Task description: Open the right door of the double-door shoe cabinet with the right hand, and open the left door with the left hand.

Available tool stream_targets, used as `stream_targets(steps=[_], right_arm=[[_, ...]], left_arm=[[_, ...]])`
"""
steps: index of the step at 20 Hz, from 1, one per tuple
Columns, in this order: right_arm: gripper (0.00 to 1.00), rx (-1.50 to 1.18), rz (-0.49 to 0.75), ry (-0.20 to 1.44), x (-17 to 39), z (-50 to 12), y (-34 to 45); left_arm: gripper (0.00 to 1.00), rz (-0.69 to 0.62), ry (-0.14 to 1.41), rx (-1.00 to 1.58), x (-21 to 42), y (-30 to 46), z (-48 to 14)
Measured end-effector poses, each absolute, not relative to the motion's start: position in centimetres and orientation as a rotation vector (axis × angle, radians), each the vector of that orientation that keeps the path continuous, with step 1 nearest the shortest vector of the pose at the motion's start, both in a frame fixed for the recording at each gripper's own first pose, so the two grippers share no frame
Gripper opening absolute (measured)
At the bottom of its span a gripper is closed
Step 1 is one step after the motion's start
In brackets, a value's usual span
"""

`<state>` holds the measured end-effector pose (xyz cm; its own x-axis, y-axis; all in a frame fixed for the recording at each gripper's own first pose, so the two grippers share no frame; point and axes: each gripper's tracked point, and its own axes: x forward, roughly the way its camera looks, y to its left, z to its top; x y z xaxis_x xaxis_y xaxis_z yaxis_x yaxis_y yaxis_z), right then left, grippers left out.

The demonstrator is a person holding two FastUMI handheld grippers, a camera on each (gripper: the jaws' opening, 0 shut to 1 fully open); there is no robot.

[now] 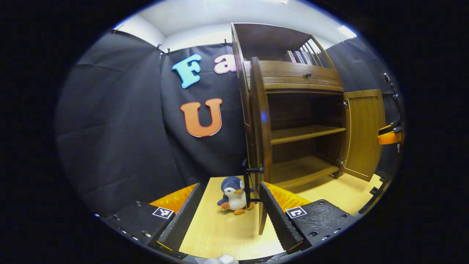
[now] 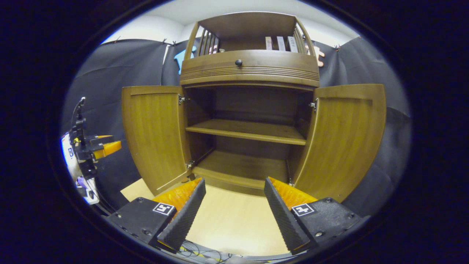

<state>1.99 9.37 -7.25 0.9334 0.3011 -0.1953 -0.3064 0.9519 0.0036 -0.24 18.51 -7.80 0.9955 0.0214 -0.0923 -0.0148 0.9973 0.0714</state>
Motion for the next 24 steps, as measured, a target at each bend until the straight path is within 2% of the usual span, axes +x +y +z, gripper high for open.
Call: stream_targets(steps=[1,2,3,4,13,24], right_arm=[[1.00,-0.022,0.300,0.188,2.1,-6.9,9.0],[1.00,-0.020,0.291,0.175,2.2,-6.6,8.6],[1.00,-0.012,0.281,0.164,2.4,-6.2,8.2],[1.00,-0.003,0.272,0.154,2.5,-5.9,7.8],[1.00,0.021,0.134,0.074,2.3,-3.3,2.6],[1.00,0.035,0.070,0.054,2.3,-3.0,1.1]], left_arm=[[1.00,0.012,0.076,0.067,-0.5,17.0,-6.6],[0.95,0.015,0.067,0.076,-0.6,15.6,-5.6],[1.00,0.016,0.062,0.087,-0.6,14.3,-4.8],[0.96,0.024,0.066,0.095,-0.5,13.1,-4.2],[0.96,0.050,0.094,0.072,1.1,3.8,-3.0],[0.96,0.023,0.039,0.065,1.0,0.5,-2.0]])
